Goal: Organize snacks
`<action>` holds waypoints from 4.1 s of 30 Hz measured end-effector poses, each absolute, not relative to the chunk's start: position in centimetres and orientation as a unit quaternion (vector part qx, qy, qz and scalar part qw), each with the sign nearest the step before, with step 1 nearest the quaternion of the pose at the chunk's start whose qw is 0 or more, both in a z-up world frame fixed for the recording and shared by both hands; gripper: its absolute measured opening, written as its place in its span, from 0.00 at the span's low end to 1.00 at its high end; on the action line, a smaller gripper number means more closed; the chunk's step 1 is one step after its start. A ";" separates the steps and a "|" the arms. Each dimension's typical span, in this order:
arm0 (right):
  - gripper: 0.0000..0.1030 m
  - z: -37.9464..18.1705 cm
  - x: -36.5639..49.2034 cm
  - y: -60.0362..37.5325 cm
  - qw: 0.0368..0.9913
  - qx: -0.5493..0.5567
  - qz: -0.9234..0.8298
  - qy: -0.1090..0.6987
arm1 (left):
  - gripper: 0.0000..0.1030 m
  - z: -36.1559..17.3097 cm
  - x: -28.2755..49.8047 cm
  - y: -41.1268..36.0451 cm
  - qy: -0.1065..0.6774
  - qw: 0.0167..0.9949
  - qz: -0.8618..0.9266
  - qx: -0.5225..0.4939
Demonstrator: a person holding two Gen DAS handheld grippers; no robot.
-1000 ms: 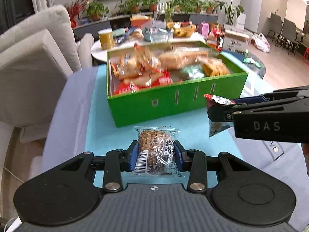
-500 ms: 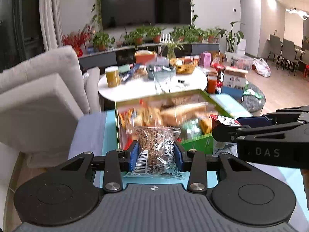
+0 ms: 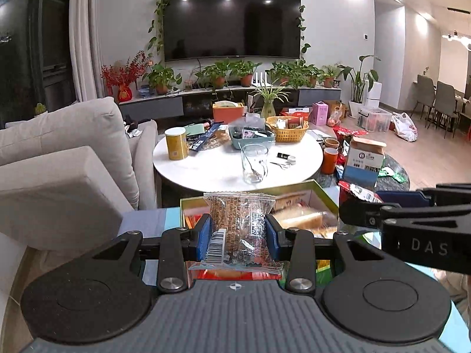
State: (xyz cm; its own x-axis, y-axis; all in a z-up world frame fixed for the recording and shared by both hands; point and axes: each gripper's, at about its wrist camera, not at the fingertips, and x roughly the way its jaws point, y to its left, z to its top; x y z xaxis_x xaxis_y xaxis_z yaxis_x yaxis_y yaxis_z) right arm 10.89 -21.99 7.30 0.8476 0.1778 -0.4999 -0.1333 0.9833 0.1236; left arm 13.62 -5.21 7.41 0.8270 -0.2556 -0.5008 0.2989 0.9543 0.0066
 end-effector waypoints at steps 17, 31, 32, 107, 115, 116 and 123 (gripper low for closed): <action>0.52 5.3 17.0 -22.8 0.946 0.086 0.062 0.305 | 0.35 5.0 22.0 -6.9 0.308 0.943 -0.125 -0.008; 0.51 2.9 19.1 -23.5 0.939 0.116 0.047 0.321 | 0.35 2.0 25.1 -8.1 0.319 0.939 -0.127 -0.033; 0.51 2.8 19.2 -23.6 0.938 0.117 0.048 0.321 | 0.35 1.9 25.2 -8.2 0.319 0.939 -0.126 -0.033; 0.57 4.5 6.8 -21.7 0.944 0.125 0.053 0.300 | 0.68 3.9 9.4 -4.3 0.278 0.958 -0.066 0.036; 0.57 4.4 3.9 -21.0 0.947 0.107 0.061 0.297 | 0.68 4.1 5.9 -3.7 0.279 0.958 -0.043 0.050; 0.57 4.4 3.5 -20.9 0.947 0.105 0.062 0.297 | 0.68 4.2 5.5 -3.6 0.279 0.958 -0.044 0.048; 0.57 4.1 1.7 -20.2 0.948 0.093 0.065 0.298 | 0.68 3.1 3.4 -2.8 0.294 0.954 -0.045 0.045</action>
State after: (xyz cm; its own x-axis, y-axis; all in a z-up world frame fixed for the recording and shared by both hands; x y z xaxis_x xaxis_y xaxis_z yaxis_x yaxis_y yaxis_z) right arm 1.69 -20.20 4.07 0.8137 0.1784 -0.5532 -0.0674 0.9743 0.2150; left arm 3.40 -2.83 3.08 0.8228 -0.0590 -0.5652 0.1115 0.9920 0.0588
